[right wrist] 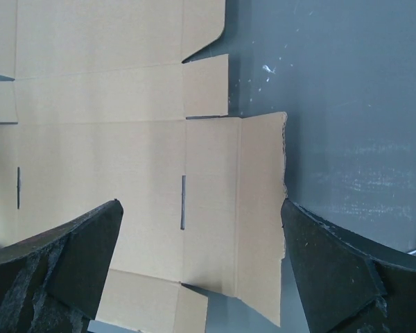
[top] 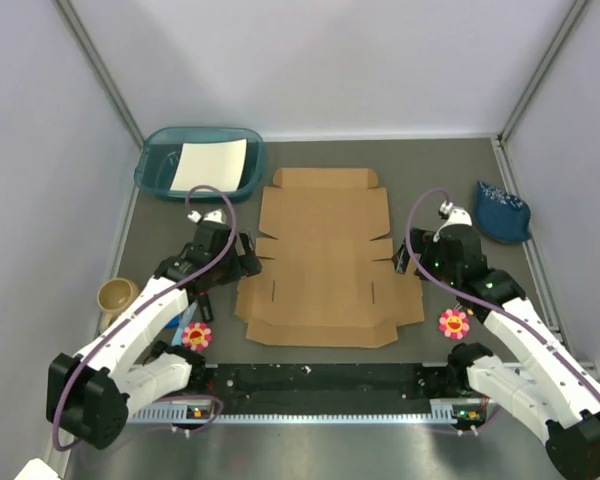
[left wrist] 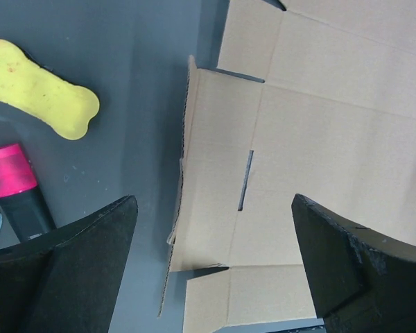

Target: Fold the paper box

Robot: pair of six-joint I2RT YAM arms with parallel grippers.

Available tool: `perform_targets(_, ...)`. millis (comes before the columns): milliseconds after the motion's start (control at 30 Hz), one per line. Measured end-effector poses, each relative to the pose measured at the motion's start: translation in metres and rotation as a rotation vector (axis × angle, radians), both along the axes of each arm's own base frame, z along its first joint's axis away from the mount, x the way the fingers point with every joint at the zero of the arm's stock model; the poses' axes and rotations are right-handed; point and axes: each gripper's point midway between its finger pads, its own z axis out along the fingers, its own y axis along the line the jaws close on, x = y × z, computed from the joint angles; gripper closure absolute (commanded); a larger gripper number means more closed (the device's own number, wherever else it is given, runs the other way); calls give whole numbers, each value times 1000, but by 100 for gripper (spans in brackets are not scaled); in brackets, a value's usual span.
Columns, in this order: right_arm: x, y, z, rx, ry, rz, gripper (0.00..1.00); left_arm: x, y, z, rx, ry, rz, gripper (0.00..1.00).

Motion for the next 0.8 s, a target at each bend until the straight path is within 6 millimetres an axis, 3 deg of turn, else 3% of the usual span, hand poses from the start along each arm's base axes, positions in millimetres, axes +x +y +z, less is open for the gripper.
perform_targets(133, -1, 2, 0, 7, 3, 13, 1, -1, 3, -6, 11, 8, 17, 5)
perform_targets(233, -2, 3, 0, 5, 2, 22, 1, -3, 5, -16, 25, 35, 28, 25)
perform_targets(333, -2, 4, 1, 8, -1, 25, 1, -4, 4, -33, 44, 88, 17, 32)
perform_targets(400, -3, 4, 2, 8, -5, 29, 1, -5, 2, -43, 56, 124, -1, 43)
perform_targets(467, -3, 4, 3, 11, -8, 35, 1, -7, 1, -55, 73, 162, -19, 55)
perform_targets(500, -4, 5, 3, 12, -9, 37, 1, -8, 0, -60, 78, 182, -27, 78)
perform_targets(533, -4, 5, 4, 14, -8, 40, 1, -9, -1, -65, 85, 200, -39, 92)
perform_targets(567, -5, 6, 4, 16, -6, 43, 1, -10, -2, -69, 87, 215, -47, 100)
perform_targets(700, -5, 7, 11, 24, -11, 51, 1, -13, -10, -71, 94, 219, -109, 100)
perform_targets(800, -7, 8, 22, 34, -26, 56, 1, -5, -23, -57, 91, 175, -161, 100)
